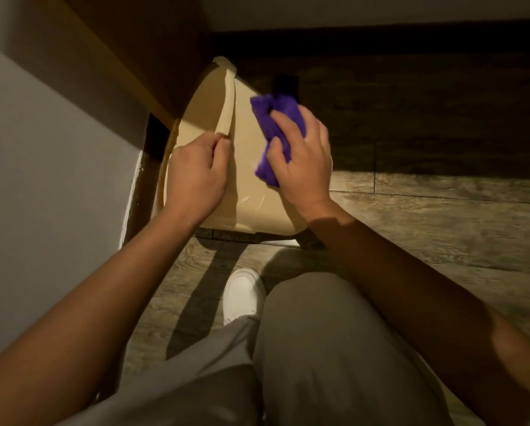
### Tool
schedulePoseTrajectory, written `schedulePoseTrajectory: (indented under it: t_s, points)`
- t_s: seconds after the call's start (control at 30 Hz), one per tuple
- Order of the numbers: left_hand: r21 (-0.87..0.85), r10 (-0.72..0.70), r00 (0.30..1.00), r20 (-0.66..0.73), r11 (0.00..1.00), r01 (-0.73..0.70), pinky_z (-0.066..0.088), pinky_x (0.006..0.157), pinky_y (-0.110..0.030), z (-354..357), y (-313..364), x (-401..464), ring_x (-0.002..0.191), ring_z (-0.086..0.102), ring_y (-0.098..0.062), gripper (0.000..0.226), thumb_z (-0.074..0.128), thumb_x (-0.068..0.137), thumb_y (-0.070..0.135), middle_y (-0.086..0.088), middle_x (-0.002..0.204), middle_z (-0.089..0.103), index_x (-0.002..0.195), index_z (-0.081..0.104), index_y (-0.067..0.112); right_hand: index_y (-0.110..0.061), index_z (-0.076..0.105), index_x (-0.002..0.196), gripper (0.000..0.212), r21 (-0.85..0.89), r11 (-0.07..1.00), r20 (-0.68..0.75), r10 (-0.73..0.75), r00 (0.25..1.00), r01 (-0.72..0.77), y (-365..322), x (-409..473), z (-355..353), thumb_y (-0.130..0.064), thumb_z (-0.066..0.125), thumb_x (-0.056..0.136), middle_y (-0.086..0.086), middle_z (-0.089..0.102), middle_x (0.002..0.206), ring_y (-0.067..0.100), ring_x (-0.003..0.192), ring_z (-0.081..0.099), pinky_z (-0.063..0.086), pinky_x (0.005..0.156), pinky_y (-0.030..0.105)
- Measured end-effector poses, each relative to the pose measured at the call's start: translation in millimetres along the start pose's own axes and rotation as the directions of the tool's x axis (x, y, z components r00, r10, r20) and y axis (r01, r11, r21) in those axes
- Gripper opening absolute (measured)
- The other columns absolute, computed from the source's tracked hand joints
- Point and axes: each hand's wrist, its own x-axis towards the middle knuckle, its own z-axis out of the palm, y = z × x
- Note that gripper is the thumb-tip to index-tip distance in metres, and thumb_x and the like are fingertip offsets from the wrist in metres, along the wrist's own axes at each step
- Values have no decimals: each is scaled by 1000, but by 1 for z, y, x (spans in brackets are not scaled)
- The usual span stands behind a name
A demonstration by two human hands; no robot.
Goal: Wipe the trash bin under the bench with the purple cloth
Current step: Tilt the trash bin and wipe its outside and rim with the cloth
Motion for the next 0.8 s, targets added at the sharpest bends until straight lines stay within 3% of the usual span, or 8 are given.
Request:
schedulePoseTrajectory:
  t_s: [0.1,0.27,0.33,0.4,0.5,0.6,0.7,0.8]
  points:
    - [-36,-101,995,-7,994,100,51,67,-41,-5,-6,7,68,55,-8,31,42,107,31,0,80,63,91,64,17,-25,59,141,43,-70,986,51,155,987,-151,33,-10,5,-33,45,101,15,52,148,34,134,48,47,104,51]
    - [-54,-166,986,27,984,167,51,77,-42,-6,-2,19,73,56,-11,30,37,108,29,2,82,60,96,62,18,-22,58,142,41,-123,914,112,399,910,-386,48,17,-8,-28,46,103,11,58,138,30,128,51,46,103,42]
    - [-65,-176,982,66,982,180,53,80,-42,-3,2,25,80,59,-11,32,36,107,37,4,88,61,103,62,19,-22,61,139,41,13,964,105,264,959,-266,22,21,-13,-27,50,101,9,60,138,28,127,51,46,103,39]
    - [-154,-182,979,97,969,195,51,78,-27,-3,4,31,80,58,4,33,32,106,48,12,89,57,102,58,27,-25,62,138,41,117,992,63,41,997,-48,-19,14,-8,-31,53,98,8,57,144,28,130,49,43,103,37]
    - [-204,-142,986,90,966,158,40,65,-3,-4,7,37,76,54,20,41,23,105,56,14,91,56,98,54,32,-26,60,139,44,73,989,57,-133,989,129,-49,-7,10,-41,54,98,13,47,156,34,141,41,37,111,46]
    - [-152,-112,992,58,981,120,38,63,-5,-3,-3,34,74,53,17,39,24,109,47,16,87,53,105,54,23,-25,57,144,46,-15,986,80,-164,983,166,-19,-12,15,-42,53,101,17,42,160,38,147,37,33,118,55]
    - [-166,-205,978,42,964,209,42,67,-16,-3,-15,33,78,53,5,37,30,109,43,16,89,53,118,55,17,-27,55,145,46,-12,999,96,33,995,-32,16,-13,19,-41,47,103,19,41,159,39,146,36,37,117,53]
    - [-195,-250,968,27,948,251,40,68,-21,-5,-20,34,76,48,1,38,31,110,41,11,91,52,116,56,14,-31,51,146,46,-10,951,116,307,945,-308,35,-9,21,-45,42,103,16,42,157,36,143,42,45,109,48]
